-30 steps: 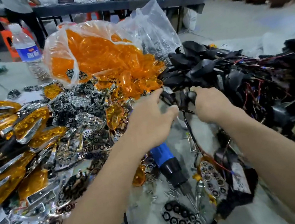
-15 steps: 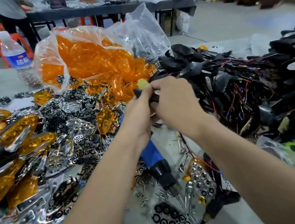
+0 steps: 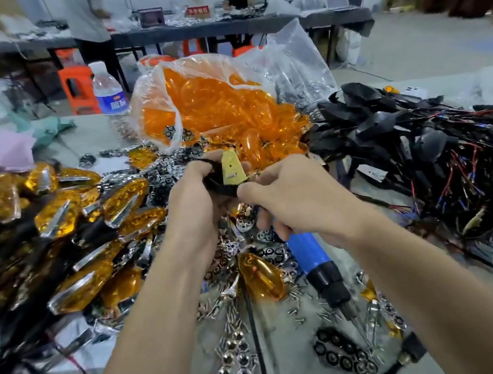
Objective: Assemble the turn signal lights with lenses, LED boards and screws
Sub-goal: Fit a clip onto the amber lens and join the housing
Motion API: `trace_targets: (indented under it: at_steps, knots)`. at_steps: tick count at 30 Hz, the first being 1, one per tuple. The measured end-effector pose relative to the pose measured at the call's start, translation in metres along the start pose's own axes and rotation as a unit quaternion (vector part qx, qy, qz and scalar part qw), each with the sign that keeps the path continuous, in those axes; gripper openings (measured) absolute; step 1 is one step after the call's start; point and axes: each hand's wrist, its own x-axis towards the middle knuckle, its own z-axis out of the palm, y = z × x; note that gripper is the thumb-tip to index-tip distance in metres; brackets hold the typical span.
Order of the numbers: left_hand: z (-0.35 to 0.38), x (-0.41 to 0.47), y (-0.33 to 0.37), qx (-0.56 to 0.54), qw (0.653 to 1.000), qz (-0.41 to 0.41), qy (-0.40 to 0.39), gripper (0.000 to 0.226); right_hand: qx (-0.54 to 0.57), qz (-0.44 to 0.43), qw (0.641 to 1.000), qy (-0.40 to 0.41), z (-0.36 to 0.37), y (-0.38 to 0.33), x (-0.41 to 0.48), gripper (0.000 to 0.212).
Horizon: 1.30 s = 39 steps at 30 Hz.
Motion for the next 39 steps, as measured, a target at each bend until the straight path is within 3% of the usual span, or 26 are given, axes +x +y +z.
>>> trace_targets:
  at_steps: [3, 6, 8, 10, 13, 16, 19, 23, 26, 28, 33, 36, 39]
  knots:
    - [-0.01, -0.01, 0.003, 0.079, 0.995, 0.024, 0.047, 0.03, -0.112, -0.054, 0.987, 0.098, 0.023, -0.009, -0.013, 0.024]
    - [-0.02, -0.022, -0.002, 0.145, 0.989, 0.018, 0.028, 0.029, -0.242, -0.085, 0.96, 0.109, 0.052, -0.007, -0.023, 0.012]
    - [-0.025, -0.027, -0.009, 0.192, 0.981, 0.027, 0.025, 0.035, -0.259, -0.1, 0.954, 0.112, 0.07, -0.001, -0.028, 0.01]
    - [-0.031, -0.029, -0.012, 0.201, 0.979, 0.033, 0.027, 0.037, -0.203, -0.11, 0.967, 0.105, 0.082, 0.006, -0.032, 0.012]
    - [-0.039, -0.029, -0.014, 0.161, 0.987, 0.008, 0.006, 0.048, 0.02, -0.051, 0.997, 0.058, 0.088, 0.015, -0.031, 0.016]
    - [-0.044, -0.03, -0.018, 0.112, 0.994, -0.017, 0.008, 0.055, 0.246, 0.033, 0.967, -0.048, 0.089, 0.023, -0.026, 0.012]
    - [-0.047, -0.025, -0.027, 0.095, 0.995, -0.005, 0.036, 0.05, 0.316, 0.06, 0.942, -0.09, 0.092, 0.031, -0.022, 0.014]
    - [-0.052, -0.02, -0.03, 0.043, 0.998, -0.017, 0.032, 0.041, 0.33, 0.067, 0.933, -0.124, 0.099, 0.041, -0.018, 0.025]
    - [-0.054, -0.02, -0.032, 0.073, 0.997, -0.007, 0.028, 0.043, 0.211, 0.025, 0.977, 0.026, 0.098, 0.049, -0.011, 0.035]
    - [-0.054, -0.021, -0.033, 0.094, 0.995, 0.008, 0.021, 0.045, 0.189, -0.008, 0.978, 0.089, 0.095, 0.048, -0.005, 0.027]
    - [-0.051, -0.022, -0.034, 0.114, 0.993, 0.004, 0.033, 0.032, 0.155, -0.025, 0.982, 0.104, 0.089, 0.042, 0.006, 0.006]
    - [-0.051, -0.022, -0.035, 0.143, 0.989, -0.018, 0.033, 0.013, 0.159, -0.01, 0.982, 0.105, 0.091, 0.043, 0.011, 0.012]
    - [-0.053, -0.023, -0.034, 0.17, 0.985, 0.009, 0.033, 0.015, 0.158, -0.005, 0.982, 0.107, 0.096, 0.041, 0.012, 0.011]
